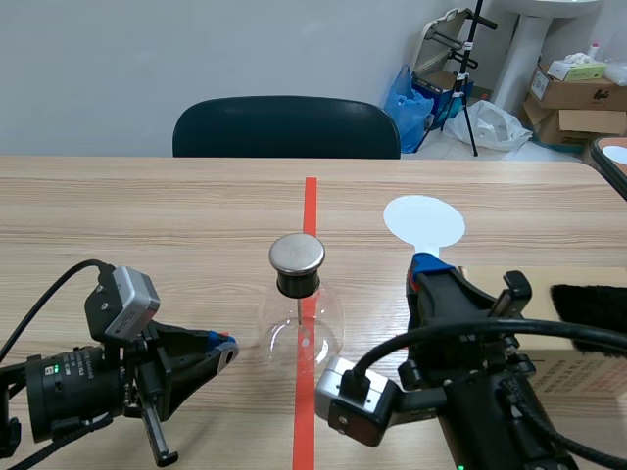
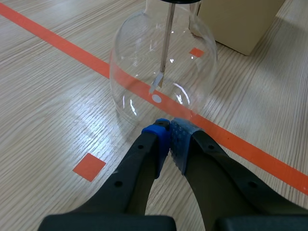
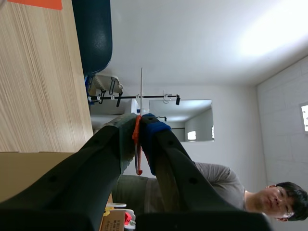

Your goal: Do the electroscope experiment

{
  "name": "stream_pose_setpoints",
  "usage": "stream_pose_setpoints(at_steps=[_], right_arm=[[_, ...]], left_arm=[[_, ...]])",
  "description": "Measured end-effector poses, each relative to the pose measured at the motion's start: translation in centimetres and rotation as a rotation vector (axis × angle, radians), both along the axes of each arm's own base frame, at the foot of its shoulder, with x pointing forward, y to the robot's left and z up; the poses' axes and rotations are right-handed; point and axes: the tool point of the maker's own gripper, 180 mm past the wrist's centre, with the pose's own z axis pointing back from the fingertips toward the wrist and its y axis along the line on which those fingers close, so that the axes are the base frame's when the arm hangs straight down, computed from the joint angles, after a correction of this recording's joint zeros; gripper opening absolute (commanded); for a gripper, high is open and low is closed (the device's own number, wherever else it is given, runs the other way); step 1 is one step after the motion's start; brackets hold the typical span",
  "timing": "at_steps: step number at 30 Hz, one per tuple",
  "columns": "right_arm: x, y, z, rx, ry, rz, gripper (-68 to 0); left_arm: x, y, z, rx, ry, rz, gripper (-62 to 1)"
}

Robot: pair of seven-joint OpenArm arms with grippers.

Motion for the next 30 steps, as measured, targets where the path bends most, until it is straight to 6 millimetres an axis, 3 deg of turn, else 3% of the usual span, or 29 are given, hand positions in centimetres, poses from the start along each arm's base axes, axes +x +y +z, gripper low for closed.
stream_pose_setpoints(at_steps=[30], right_arm=[[0.0, 0.0, 0.0, 0.000, 0.000, 0.000, -66.2]], left_arm=[[1.2, 0.3, 0.0, 0.028, -0.052, 0.063, -57.9]])
